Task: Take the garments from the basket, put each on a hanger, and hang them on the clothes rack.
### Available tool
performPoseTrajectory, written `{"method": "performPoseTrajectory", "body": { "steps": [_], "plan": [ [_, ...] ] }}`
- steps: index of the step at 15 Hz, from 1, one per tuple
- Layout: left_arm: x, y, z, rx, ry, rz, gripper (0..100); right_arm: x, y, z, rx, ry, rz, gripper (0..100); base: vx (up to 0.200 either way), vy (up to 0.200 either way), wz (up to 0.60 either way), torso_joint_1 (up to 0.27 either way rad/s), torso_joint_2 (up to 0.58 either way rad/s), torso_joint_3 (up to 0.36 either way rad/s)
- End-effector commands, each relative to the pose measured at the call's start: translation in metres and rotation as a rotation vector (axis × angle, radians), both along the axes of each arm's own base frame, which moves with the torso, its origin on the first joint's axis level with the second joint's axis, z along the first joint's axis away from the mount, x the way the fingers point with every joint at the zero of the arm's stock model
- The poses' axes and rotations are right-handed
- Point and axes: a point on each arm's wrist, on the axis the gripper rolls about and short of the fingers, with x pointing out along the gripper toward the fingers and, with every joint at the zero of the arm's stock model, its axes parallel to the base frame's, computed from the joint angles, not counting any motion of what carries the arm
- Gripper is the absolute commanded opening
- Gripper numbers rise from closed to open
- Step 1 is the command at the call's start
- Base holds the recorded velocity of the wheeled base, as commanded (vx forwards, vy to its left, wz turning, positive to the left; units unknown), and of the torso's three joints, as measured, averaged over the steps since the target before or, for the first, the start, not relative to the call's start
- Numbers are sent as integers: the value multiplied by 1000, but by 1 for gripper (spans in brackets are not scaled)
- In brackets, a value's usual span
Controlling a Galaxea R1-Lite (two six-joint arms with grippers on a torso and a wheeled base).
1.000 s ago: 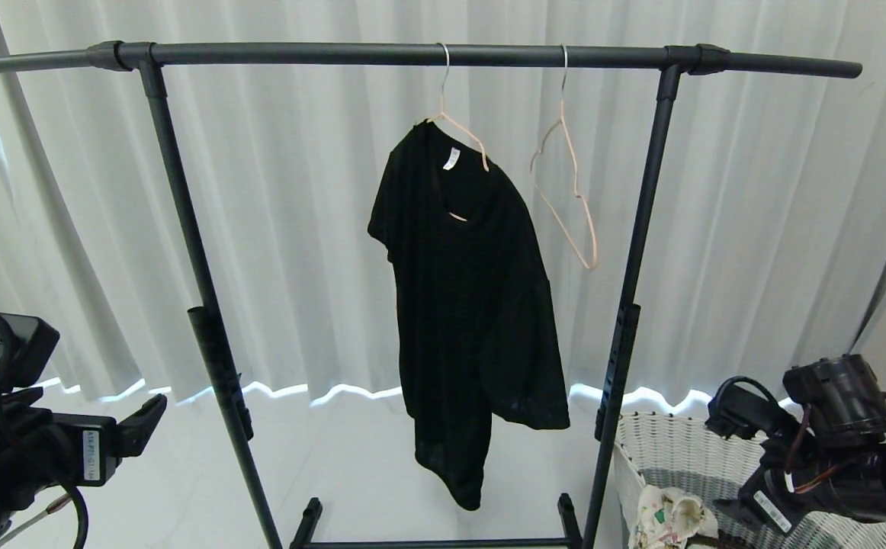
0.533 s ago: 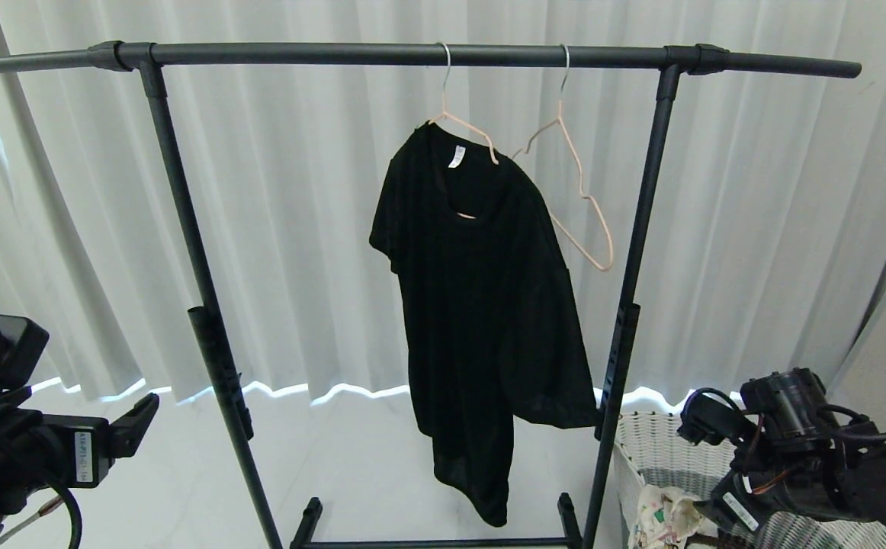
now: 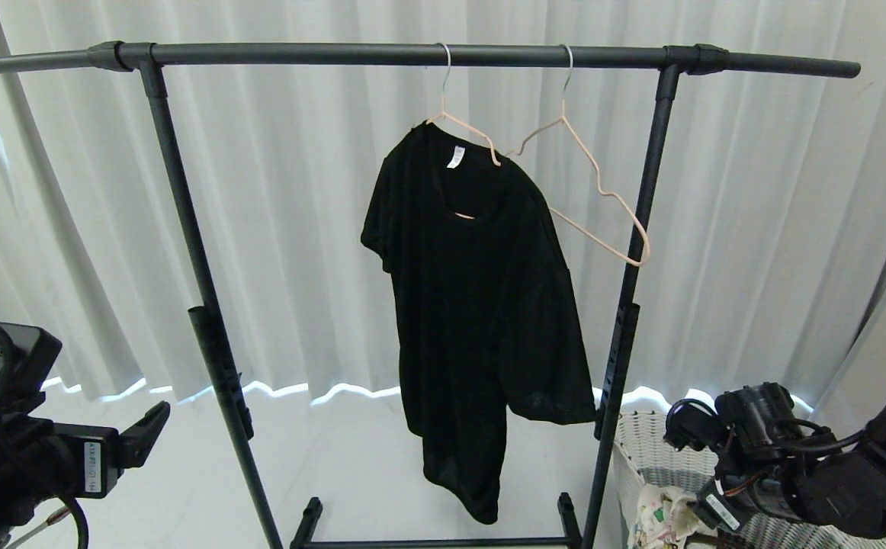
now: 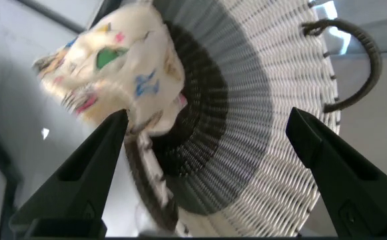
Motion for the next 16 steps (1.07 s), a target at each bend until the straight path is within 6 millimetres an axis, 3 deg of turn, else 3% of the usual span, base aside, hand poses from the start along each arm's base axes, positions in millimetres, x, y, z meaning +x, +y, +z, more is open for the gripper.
{"method": "performPoseTrajectory", "body": {
  "steps": [1, 5, 6, 9, 11, 13, 16],
  "plan": [
    [0, -2, 0, 0, 1, -12, 100, 4, 1, -16, -29, 16, -15, 100, 0, 0, 0, 0, 0, 0],
    [-1, -3, -3, 1, 10, -22, 100, 9, 2, -28, -39, 7, -24, 100, 0, 0, 0, 0, 0, 0],
    [-2, -3, -3, 1, 12, -22, 100, 9, 2, -29, -37, 6, -23, 0, 0, 0, 0, 0, 0, 0],
    [-4, -3, -8, 3, 30, -22, 100, 8, 4, -22, -25, -36, -17, 0, 0, 0, 0, 0, 0, 0],
    [-4, -2, -8, 1, 28, -19, 100, 0, 4, -7, -13, -72, -5, 0, 0, 0, 0, 0, 0, 0],
    [-4, -3, -8, 2, 25, -22, 100, -11, 5, 20, 12, -141, 10, 0, 0, 0, 0, 0, 0, 0],
    [-8, -3, -4, 0, 0, -26, 100, -26, 10, 88, 53, -244, 45, 0, 0, 0, 0, 0, 0, 0]
  ]
}}
